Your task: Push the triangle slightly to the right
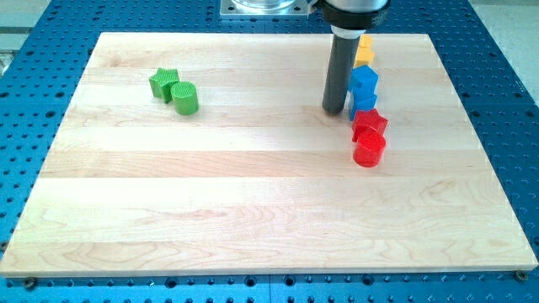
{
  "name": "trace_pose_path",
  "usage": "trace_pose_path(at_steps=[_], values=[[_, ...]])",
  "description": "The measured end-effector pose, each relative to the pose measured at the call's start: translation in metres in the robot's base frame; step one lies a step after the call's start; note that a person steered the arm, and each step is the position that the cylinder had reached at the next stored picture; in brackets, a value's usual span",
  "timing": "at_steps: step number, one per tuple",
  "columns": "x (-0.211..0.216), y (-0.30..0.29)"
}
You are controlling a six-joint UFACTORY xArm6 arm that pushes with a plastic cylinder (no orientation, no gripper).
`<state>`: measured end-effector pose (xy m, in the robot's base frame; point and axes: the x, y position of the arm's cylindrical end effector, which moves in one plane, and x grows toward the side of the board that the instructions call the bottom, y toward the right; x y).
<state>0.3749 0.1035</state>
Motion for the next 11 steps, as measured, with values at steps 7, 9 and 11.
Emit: trace_pose_path(at_steps=[7,9,11], values=[[0.003,0.014],[0.003,-0.008],[-0.094,-0.129]])
